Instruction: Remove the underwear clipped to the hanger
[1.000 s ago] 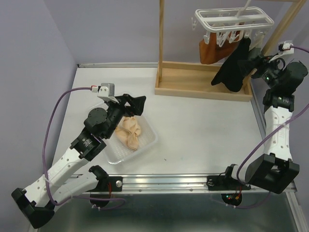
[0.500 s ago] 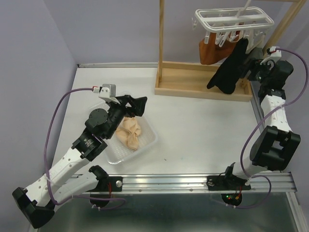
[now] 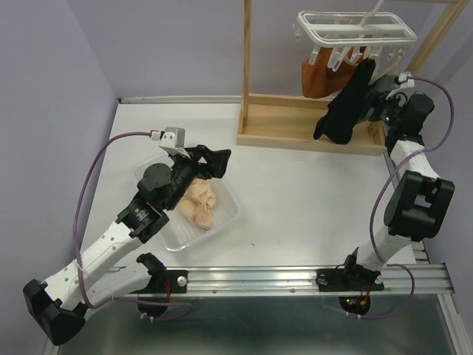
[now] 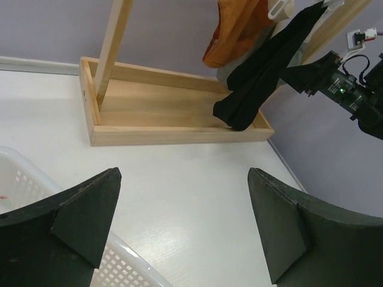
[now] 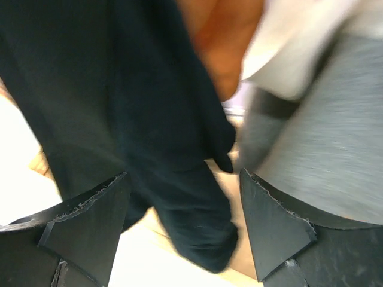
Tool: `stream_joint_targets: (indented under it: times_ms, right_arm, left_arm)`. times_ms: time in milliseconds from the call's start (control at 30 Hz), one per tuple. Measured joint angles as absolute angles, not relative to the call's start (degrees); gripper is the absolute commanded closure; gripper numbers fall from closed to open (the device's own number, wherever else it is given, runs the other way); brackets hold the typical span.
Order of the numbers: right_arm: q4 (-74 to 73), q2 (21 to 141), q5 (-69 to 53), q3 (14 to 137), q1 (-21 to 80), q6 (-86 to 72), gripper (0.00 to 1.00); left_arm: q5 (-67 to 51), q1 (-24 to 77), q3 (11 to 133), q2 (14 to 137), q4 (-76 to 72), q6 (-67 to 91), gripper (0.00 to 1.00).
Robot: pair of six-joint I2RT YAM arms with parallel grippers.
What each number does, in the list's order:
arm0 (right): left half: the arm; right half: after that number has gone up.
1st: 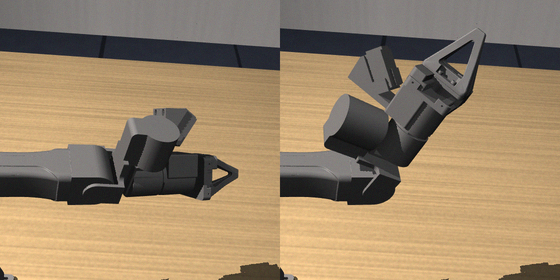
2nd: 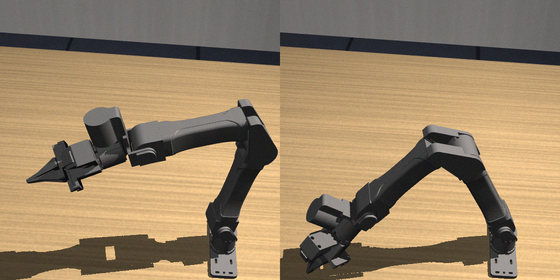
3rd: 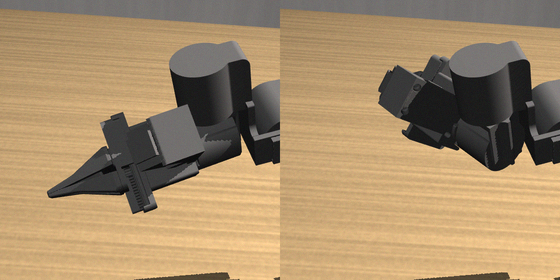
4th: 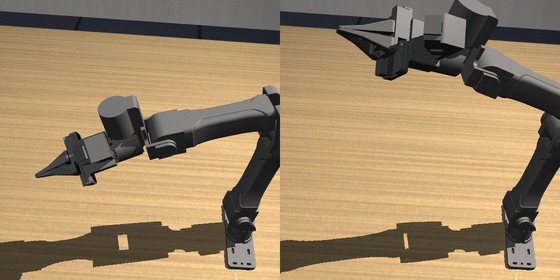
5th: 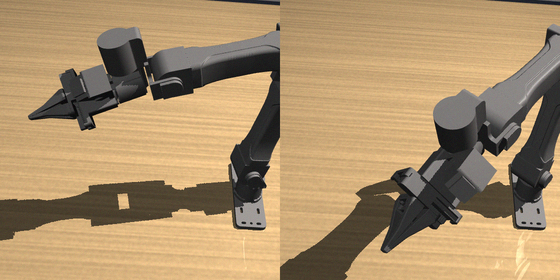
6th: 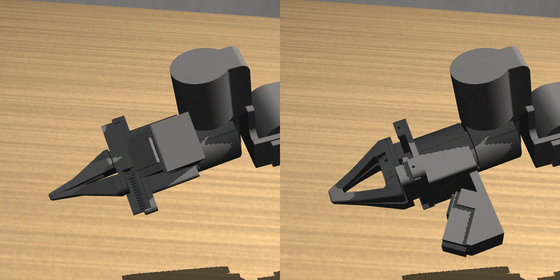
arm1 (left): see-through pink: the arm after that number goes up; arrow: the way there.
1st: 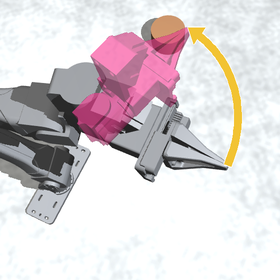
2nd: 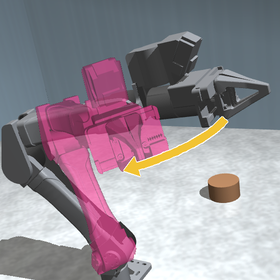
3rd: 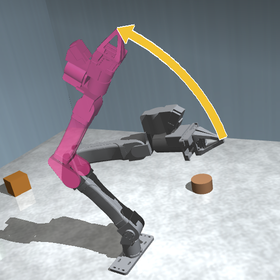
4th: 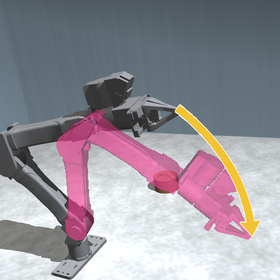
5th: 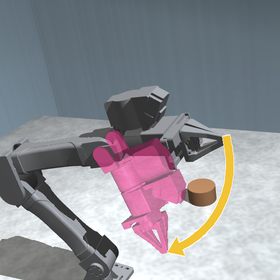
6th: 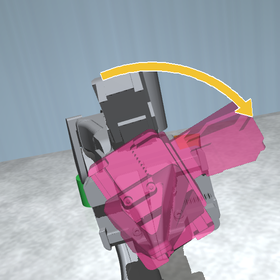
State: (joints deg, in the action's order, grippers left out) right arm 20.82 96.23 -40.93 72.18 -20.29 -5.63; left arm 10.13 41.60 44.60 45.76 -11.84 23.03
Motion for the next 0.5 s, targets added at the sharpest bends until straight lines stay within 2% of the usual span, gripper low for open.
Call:
stream_joint_targets:
  times_ms: [33,100,167,200,267,300,333,500]
  right_arm:
    - [21.39,96.99,-41.12,72.18,-19.84,-5.45,0.23]
    - [21.89,98.48,-41.12,72.29,-19.05,-5.23,0.33]
    - [21.96,99.98,-41.12,72.64,-18.59,-4.93,0.49]
    - [22.0,100.92,-41.1,72.97,-18.26,-4.82,0.66]
    - [22.0,101.8,-41.1,73.14,-18.04,-4.43,0.84]
    - [21.56,101.95,-41.17,73.14,-18.02,-4.58,0.97]
    - [21.54,101.93,-41.39,73.14,-18.02,-4.12,0.99]
    - [20.58,99.83,-43.94,72.79,-18.02,-2.63,1.0]
  left_arm:
    - [9.98,41.6,44.6,46.0,-11.84,23.05,0.01]
    - [9.5,41.6,44.6,46.7,-11.84,23.24,0.01]
    - [9.17,41.6,44.6,46.96,-11.88,23.46,0.01]
    - [8.99,41.6,44.6,47.07,-12.05,23.59,0.01]
    - [8.6,41.6,44.6,47.27,-12.6,24.01,0.01]
    - [8.32,41.6,44.6,47.44,-13.08,24.27,0.01]
    - [8.14,41.6,44.6,47.57,-13.34,24.47,0.01]
    - [5.26,41.69,44.73,50.94,-16.12,25.06,0.01]
